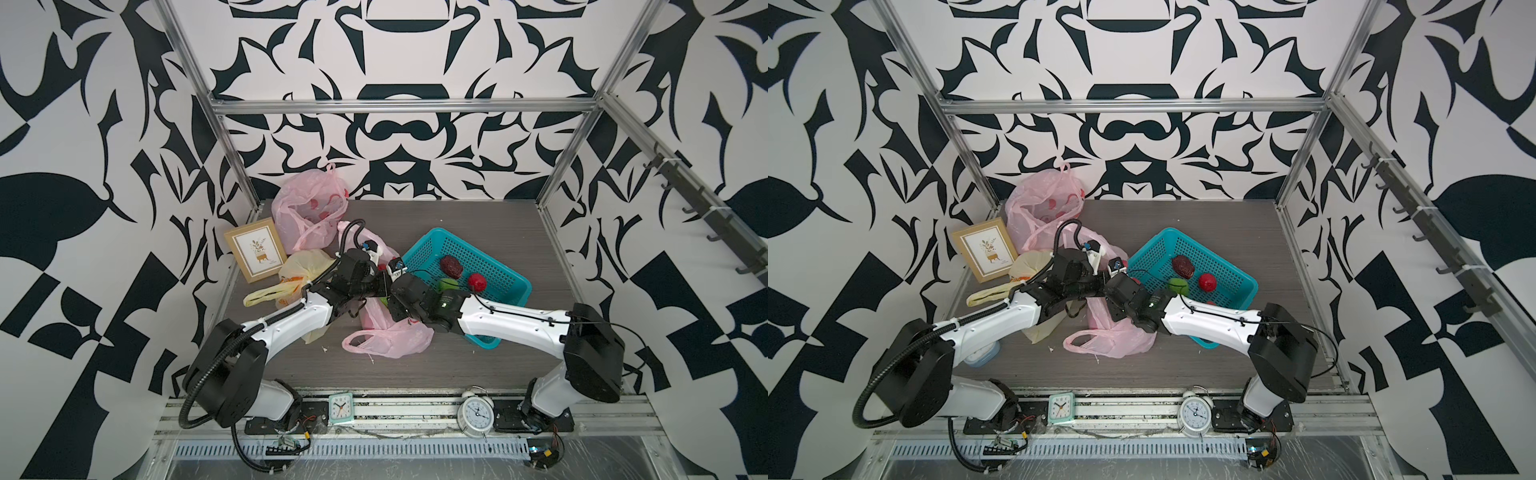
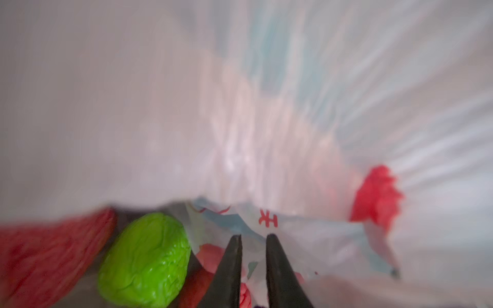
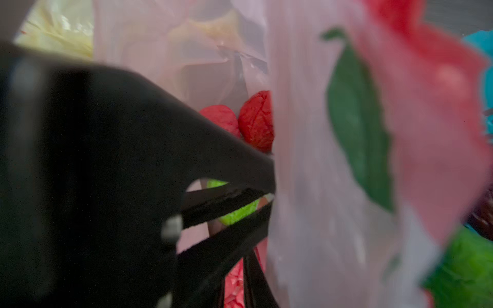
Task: Untie the knot of a plastic bag & take out the apple
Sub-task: Untie the plastic bag at the center of the board.
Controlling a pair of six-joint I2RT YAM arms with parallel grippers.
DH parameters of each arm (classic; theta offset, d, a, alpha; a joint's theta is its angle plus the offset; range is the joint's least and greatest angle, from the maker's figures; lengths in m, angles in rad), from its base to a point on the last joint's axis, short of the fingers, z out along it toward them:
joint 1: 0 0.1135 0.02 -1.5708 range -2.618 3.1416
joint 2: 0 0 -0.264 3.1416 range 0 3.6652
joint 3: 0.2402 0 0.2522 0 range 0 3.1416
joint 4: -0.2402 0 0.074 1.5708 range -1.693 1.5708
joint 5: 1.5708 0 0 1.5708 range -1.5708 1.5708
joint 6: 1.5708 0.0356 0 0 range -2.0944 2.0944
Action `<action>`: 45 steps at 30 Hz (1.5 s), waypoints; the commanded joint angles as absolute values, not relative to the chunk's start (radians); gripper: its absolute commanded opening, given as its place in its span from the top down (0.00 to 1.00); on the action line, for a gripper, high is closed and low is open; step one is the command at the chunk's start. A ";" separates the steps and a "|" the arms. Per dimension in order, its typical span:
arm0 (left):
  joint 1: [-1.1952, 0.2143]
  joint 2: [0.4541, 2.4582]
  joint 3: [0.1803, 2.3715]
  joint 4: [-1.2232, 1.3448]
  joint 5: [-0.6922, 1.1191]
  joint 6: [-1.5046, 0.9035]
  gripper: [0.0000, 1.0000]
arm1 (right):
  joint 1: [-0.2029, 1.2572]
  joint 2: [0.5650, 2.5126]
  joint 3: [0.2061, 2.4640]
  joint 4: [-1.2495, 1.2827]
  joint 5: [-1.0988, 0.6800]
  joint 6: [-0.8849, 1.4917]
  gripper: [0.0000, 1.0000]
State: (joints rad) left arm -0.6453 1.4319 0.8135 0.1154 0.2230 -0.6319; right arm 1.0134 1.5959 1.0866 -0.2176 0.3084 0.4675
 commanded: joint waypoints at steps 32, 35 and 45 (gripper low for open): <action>-0.515 1.231 0.515 -0.082 0.163 -0.652 0.75 | 0.872 1.652 1.084 -0.284 0.314 0.306 0.50; -0.515 1.267 0.542 -0.048 0.191 -0.648 0.75 | 0.864 1.682 1.109 -0.321 0.403 0.303 0.50; -0.515 1.420 0.613 0.036 0.255 -0.638 0.74 | 0.742 1.707 1.141 -0.292 0.462 0.248 0.50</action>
